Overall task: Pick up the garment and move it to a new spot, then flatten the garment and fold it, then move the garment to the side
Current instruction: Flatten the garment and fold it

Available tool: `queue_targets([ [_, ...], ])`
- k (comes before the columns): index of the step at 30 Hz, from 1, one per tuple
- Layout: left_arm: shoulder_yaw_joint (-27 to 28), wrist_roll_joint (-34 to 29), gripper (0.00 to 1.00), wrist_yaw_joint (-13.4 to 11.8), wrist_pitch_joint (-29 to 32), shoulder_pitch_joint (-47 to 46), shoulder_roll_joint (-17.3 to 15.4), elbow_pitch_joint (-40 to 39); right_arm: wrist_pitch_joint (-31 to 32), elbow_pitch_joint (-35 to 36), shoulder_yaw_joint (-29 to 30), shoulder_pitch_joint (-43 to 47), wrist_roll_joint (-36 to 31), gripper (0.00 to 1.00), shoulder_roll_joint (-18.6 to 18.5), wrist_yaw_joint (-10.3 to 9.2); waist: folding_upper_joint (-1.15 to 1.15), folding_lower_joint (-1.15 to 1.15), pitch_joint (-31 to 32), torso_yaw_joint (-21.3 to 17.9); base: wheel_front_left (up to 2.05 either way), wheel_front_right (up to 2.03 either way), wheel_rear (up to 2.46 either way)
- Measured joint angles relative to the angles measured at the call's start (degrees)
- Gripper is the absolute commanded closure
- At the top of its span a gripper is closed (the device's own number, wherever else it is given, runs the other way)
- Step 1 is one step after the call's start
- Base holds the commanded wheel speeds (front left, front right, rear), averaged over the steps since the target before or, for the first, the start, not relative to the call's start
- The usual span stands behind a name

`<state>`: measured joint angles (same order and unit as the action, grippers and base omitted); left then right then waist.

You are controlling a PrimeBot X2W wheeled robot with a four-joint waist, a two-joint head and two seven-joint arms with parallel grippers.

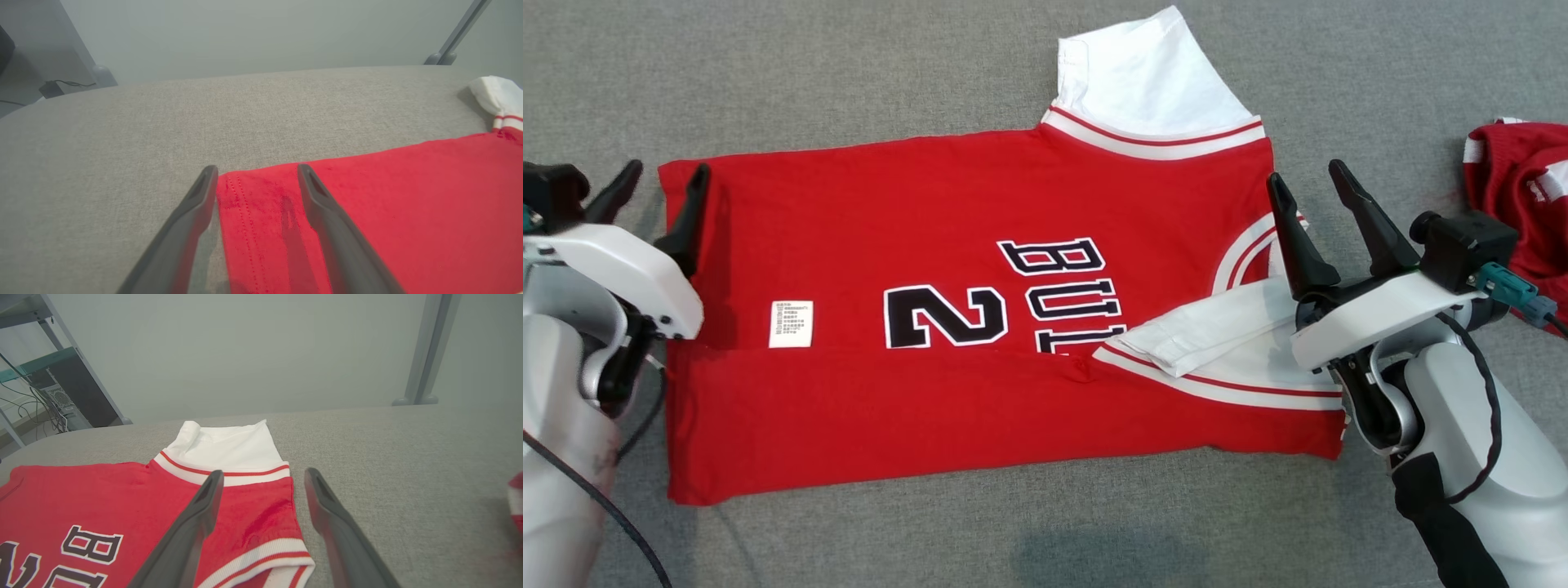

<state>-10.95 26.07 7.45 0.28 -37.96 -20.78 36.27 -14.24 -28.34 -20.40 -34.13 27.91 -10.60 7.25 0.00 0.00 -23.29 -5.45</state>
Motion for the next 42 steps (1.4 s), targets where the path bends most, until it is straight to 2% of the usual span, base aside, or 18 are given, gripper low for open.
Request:
queue_targets([
  [4,-1.89,3.5,0.0,-0.01,3.28,-2.92,-4.11,0.48,0.0,0.42,-0.02,-0.77,0.04,0.0,0.38,0.0,0.0,0.0,-1.48,-0.83,0.0,0.0,0.0],
  [12,-5.49,8.77,0.0,0.0,8.4,-4.91,-9.0,0.98,0.0,1.26,-0.19,-0.77,0.07,0.0,1.3,0.0,0.0,0.0,-2.97,-2.09,0.0,0.0,0.0],
  [24,-7.98,16.73,0.0,0.0,10.31,-4.87,-12.16,0.32,0.0,1.62,-0.34,-0.77,0.42,0.0,1.36,0.0,0.0,0.0,-4.02,-3.85,0.0,0.0,0.0],
  [36,-10.12,19.38,0.0,0.0,11.39,-4.89,-13.44,0.1,0.0,1.66,-0.25,-0.79,0.8,0.0,1.63,0.0,0.0,0.0,-4.63,-4.76,0.0,0.0,0.0],
  [37,-10.25,19.53,0.05,0.0,11.39,-4.89,-13.45,0.09,0.0,1.66,-0.19,-0.79,0.8,0.0,1.62,0.0,0.0,0.0,-4.61,-4.71,0.0,0.0,0.0],
  [38,-10.35,19.76,0.55,0.0,11.39,-4.89,-13.46,0.02,0.0,1.68,-0.13,-0.79,0.8,0.0,1.63,0.0,0.0,0.0,-4.59,-4.64,0.0,0.0,0.0],
  [39,-10.44,20.16,0.88,0.0,11.39,-4.89,-13.46,-0.07,0.0,1.69,-0.07,-0.79,0.8,0.0,1.63,0.0,0.0,0.0,-4.55,-4.55,0.0,0.0,0.0],
  [40,-10.61,20.42,1.0,0.0,11.38,-4.89,-13.46,-0.29,0.0,1.69,0.01,-0.79,0.8,0.0,1.62,0.0,0.0,0.0,-4.51,-4.44,0.0,0.0,0.0],
  [42,-10.96,20.5,1.0,0.0,11.2,-4.88,-13.48,-0.87,-0.01,1.7,0.05,-0.79,0.8,0.0,1.62,0.0,0.0,0.0,-4.47,-4.22,0.0,0.0,0.0],
])
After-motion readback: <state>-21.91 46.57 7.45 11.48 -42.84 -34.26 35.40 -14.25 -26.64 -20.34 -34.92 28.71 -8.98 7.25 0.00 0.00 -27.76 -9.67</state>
